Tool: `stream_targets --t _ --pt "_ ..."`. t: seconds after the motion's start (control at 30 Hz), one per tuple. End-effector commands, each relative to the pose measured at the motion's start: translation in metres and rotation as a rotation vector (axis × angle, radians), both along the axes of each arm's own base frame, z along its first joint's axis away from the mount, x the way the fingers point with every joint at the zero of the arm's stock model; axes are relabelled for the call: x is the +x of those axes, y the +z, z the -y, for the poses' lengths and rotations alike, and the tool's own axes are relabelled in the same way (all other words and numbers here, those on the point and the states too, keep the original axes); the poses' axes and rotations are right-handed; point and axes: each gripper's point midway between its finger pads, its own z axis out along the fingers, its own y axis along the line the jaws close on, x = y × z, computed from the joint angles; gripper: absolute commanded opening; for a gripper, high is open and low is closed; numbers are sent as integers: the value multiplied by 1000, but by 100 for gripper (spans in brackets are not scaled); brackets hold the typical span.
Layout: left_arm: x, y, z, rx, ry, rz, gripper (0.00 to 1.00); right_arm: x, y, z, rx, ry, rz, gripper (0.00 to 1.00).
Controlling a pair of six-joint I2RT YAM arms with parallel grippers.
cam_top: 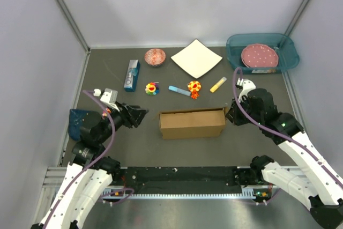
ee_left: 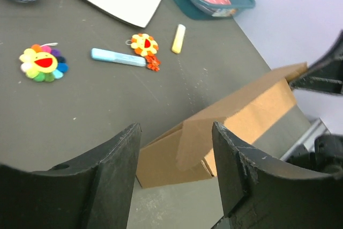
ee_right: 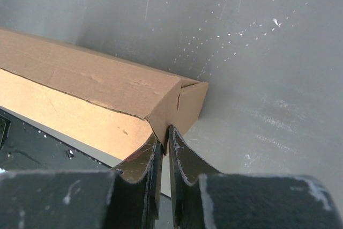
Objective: Fold the paper box
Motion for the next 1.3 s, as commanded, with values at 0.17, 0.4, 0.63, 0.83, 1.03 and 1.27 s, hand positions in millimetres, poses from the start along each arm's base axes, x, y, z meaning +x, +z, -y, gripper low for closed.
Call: stream_targets --t 0.17,0.4,0.63,0.83,1.03,1.27 --pt "-19 -15 26 124 -260 54 59 4 14 -6 35 -4 35 8" --pt "-12 -18 30 119 -261 26 56 5 17 -9 43 -4 35 7" --pt "-14 -26 42 147 -326 1 53 6 17 -10 43 -2 29 7" --pt "-14 -27 37 161 -275 5 57 5 19 -10 44 -6 31 7" --pt "-8 -19 26 182 -206 53 59 5 18 -10 41 -3 29 7" --pt "-8 -24 33 193 -252 23 52 5 19 -11 44 -4 25 6"
